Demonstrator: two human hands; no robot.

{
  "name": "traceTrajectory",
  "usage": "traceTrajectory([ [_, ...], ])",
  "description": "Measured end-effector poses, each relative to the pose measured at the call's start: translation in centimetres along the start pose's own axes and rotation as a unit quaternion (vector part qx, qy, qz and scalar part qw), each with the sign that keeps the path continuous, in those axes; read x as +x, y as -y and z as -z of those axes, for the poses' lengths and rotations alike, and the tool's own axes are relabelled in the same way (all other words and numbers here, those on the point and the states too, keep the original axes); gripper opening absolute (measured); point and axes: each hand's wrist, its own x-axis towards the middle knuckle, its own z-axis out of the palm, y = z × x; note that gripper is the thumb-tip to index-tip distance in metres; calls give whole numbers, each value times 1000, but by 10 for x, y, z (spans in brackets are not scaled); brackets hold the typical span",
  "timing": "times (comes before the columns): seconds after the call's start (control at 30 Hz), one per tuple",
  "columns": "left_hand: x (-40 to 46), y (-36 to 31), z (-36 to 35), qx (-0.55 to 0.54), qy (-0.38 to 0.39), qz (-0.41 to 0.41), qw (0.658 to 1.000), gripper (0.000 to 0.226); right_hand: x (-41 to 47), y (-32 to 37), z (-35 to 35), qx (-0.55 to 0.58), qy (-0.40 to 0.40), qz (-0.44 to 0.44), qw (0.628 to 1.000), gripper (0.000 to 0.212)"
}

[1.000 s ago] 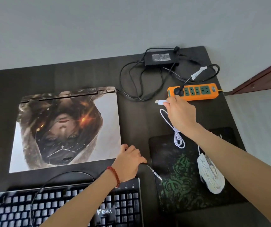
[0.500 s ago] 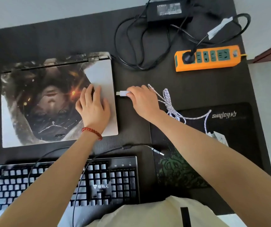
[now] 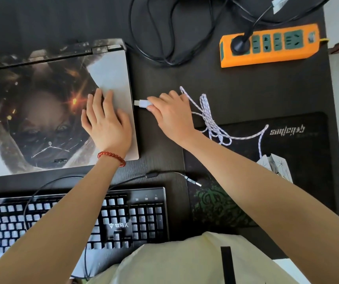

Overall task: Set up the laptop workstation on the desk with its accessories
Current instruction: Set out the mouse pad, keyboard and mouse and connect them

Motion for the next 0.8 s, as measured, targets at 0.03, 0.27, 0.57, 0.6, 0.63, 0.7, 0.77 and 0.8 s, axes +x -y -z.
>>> traceTrajectory([
  [0.03,0,0,0,2,-2,0,1000,48,-1,1,-1,-4,2,12,1000,34],
  [0.27,0,-1,0,4,-9,1,1000,48,-3,5,-2,28,-12,19,999,28],
  [0.57,0,0,0,4,-8,2,1000,47,10,7,-1,-6,-46,-14,999,11],
  [0.6,0,0,0,4,-8,2,1000,47,12,6,-1,-6,-46,-14,999,11],
  [0.63,0,0,-1,4,-8,4,1000,47,14,5,-2,-7,-45,-13,999,11],
  [0.7,0,0,-1,5,-9,5,1000,48,16,4,-3,-9,-37,-13,999,11],
  [0.77,0,-1,-1,6,-10,5,1000,48,16,3,-4,-13,-31,-10,999,9],
  [0.8,0,-1,-1,6,-10,4,1000,48,16,4,-5,-14,-28,-8,999,9],
])
